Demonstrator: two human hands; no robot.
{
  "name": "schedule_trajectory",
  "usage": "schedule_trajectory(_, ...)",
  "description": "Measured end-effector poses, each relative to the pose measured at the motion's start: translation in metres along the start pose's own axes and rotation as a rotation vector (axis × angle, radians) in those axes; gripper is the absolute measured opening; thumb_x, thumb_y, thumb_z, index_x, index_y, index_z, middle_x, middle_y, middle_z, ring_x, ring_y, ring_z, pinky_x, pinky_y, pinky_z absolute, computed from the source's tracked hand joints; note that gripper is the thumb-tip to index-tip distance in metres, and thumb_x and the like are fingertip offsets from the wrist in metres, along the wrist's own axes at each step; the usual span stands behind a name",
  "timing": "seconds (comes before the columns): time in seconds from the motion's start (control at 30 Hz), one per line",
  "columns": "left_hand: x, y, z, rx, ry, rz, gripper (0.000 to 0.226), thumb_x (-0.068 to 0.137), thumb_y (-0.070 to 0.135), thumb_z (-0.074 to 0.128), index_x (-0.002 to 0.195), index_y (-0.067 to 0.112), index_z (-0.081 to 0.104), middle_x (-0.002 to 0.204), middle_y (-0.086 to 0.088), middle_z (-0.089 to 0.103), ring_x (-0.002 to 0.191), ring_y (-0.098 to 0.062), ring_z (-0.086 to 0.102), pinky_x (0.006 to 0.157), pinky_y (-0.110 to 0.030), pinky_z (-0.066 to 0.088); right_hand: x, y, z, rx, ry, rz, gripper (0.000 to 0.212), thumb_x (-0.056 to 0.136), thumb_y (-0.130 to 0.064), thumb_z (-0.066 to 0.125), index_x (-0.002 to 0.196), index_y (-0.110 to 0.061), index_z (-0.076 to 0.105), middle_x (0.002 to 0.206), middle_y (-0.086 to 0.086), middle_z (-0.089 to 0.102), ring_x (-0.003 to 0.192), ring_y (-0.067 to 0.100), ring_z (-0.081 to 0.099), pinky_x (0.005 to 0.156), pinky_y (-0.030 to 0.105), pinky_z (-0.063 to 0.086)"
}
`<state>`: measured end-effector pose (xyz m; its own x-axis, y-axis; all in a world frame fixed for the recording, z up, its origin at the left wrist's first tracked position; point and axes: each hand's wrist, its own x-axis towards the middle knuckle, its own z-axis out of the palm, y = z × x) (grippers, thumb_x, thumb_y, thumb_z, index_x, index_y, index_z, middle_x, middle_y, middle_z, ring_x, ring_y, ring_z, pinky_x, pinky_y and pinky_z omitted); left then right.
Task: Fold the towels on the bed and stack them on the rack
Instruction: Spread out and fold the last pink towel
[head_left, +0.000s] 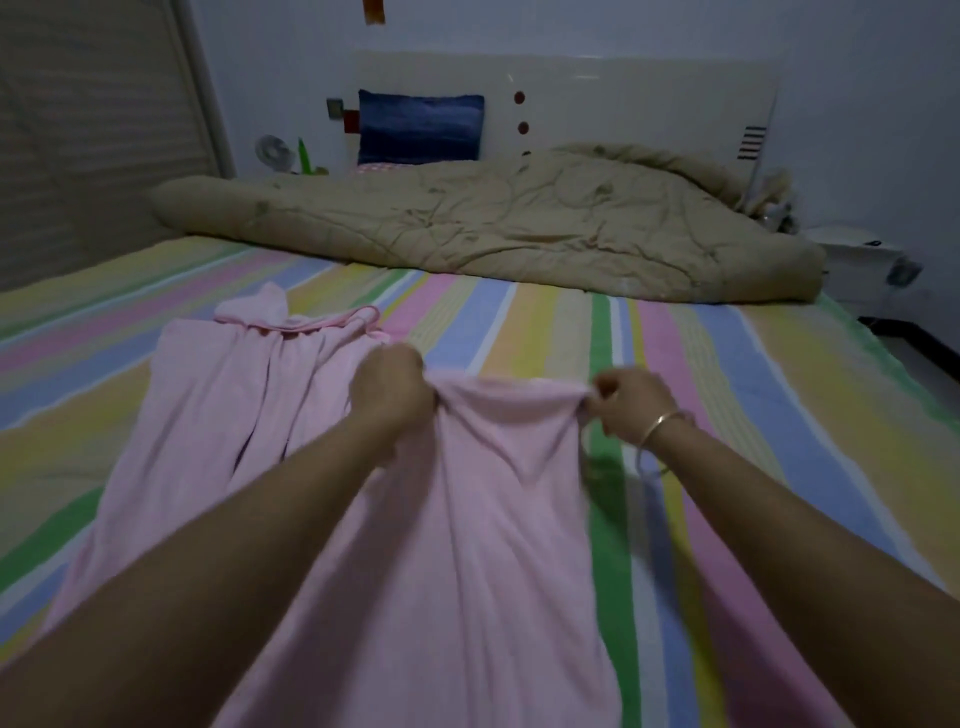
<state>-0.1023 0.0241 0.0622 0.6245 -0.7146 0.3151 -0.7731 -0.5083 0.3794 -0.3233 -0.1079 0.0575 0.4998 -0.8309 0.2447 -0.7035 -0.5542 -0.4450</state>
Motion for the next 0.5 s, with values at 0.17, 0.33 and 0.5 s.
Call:
schedule_trajectory(0.17, 0.066, 0.027, -0.03, 0.055, 0.148, 0.084, 0.073, 0.09, 0.012, 0.055, 0.152, 0.022, 0.018, 0.16, -0.018, -0.007, 0.147, -0.036, 0.004, 0.117, -0.045, 0.016, 0.049, -0.056, 0.003, 0.749, 0.148, -0.076, 0.07, 0.079, -0.001, 0.05, 0.146, -0.012, 0.033, 0.14, 0.005, 0.044, 0.131, 0.021, 0.044, 0.11, 0.03, 0.035)
schedule_trajectory(0.33, 0.01, -0.005, 0.017, 0.073, -0.076, 0.158, 0.056, 0.096, 0.03, 0.042, 0.149, 0.021, 0.028, 0.16, -0.017, -0.001, 0.147, -0.03, 0.013, 0.116, -0.047, 0.02, 0.011, -0.009, 0.033, 0.237, 0.029, 0.198, 0.048, 0.084, 0.0, 0.052, 0.132, -0.009, 0.053, 0.135, 0.017, 0.051, 0.121, 0.031, 0.051, 0.101, 0.035, 0.039)
schedule_trajectory(0.5, -0.119, 0.025, 0.046, -0.321, -0.192, 0.393, 0.039, 0.079, 0.036, 0.04, 0.101, 0.016, 0.064, 0.1, -0.007, 0.06, 0.095, -0.027, 0.056, 0.085, -0.042, 0.047, -0.014, 0.041, 0.065, 0.314, -0.133, 0.563, 0.023, 0.086, 0.004, 0.058, 0.108, 0.008, 0.064, 0.082, 0.023, 0.065, 0.058, 0.022, 0.067, 0.055, 0.03, 0.055)
